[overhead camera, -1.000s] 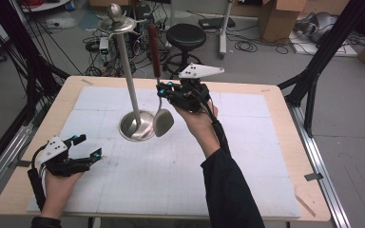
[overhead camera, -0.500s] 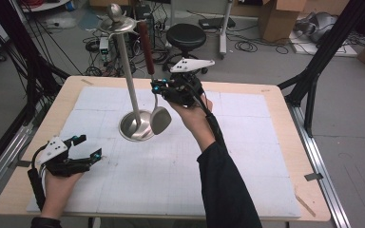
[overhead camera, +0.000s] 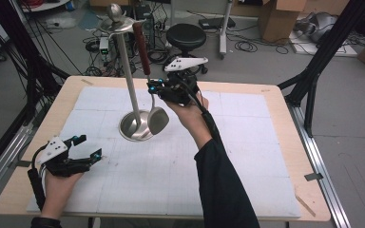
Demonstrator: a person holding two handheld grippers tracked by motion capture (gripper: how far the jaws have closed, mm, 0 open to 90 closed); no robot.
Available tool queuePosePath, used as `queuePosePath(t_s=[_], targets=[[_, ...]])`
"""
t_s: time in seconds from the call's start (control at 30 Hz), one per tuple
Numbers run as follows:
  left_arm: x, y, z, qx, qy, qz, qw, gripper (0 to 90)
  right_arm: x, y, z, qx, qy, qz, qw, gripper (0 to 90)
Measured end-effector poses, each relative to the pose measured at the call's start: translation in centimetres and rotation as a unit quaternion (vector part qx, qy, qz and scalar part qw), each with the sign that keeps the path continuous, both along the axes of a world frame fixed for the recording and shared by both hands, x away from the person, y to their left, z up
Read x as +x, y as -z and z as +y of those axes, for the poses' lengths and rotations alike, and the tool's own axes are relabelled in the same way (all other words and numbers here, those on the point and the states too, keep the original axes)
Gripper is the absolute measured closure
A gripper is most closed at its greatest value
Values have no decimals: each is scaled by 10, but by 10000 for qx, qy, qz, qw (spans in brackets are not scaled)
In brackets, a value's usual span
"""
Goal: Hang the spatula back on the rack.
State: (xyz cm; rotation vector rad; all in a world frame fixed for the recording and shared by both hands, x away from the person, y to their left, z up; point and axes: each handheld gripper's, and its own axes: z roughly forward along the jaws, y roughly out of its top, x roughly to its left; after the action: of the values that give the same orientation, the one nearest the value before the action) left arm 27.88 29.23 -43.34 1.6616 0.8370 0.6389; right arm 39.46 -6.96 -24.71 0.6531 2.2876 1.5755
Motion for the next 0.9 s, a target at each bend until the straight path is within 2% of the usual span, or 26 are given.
queuePosePath(t_s=[0.37, 0.8, 0.9], targets=[[0, 0, -1, 14, 13, 7, 10000, 178, 3, -4, 14, -250, -19, -34, 9997, 849], [-1, 0, -1, 54, 32, 30, 10000, 178, 8, 1, 21, -383, -46, 123, 9992, 847], [-1, 0, -1, 54, 35, 33, 10000, 178, 9, 1, 21, -380, -62, 102, 9992, 846]])
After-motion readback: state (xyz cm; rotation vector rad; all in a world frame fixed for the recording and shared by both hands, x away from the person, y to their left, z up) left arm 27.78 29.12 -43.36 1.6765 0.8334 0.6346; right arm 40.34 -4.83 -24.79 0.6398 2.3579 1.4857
